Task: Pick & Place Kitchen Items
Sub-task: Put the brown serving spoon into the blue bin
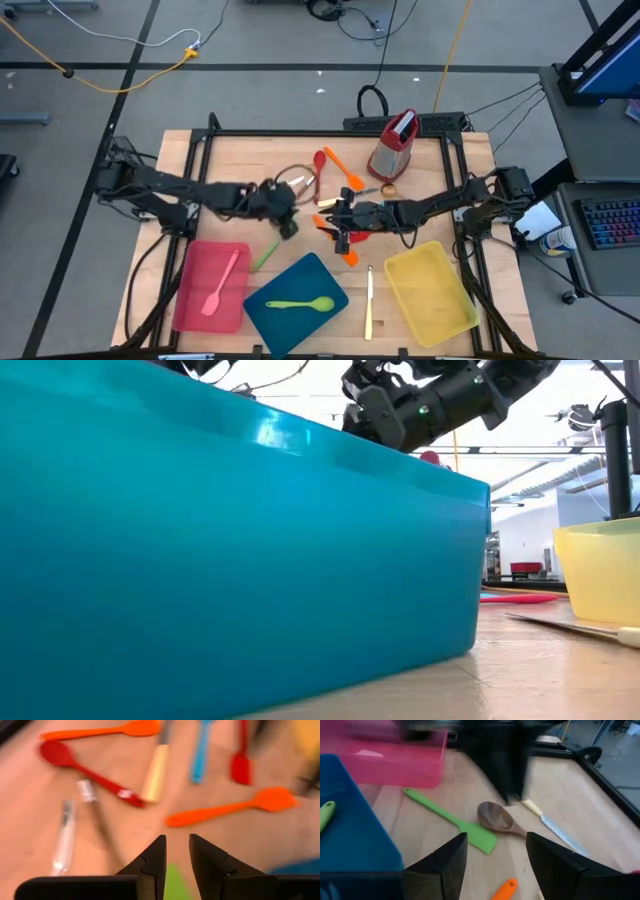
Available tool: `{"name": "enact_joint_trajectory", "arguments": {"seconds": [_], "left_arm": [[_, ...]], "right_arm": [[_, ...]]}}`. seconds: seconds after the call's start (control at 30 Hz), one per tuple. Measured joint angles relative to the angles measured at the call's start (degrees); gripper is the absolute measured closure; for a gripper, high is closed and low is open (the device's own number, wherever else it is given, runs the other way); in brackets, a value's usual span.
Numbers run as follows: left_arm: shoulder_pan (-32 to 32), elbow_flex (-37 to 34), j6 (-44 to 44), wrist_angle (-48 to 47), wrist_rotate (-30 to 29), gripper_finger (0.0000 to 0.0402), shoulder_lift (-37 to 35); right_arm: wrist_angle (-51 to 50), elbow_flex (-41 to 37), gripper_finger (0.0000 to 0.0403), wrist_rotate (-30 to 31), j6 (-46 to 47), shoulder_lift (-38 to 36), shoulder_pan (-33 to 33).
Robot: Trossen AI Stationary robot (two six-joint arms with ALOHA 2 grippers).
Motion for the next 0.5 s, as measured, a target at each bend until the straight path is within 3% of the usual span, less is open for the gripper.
{"name": "enact_joint_trajectory", "arguments": {"seconds": [0.23, 0.5], "left_arm": [[9.2, 0.0, 3.5, 0.6, 3.4, 0.0316, 5.5], [13.5, 0.0, 5.9, 2.9, 4.8, 0.0316, 15.1]], "right_arm": [[-1.9, 0.0, 0.0206, 0.0, 2.3, 0.0, 1.8], [-3.1, 0.0, 0.0206, 0.0, 4.7, 0.0, 4.1]]}}
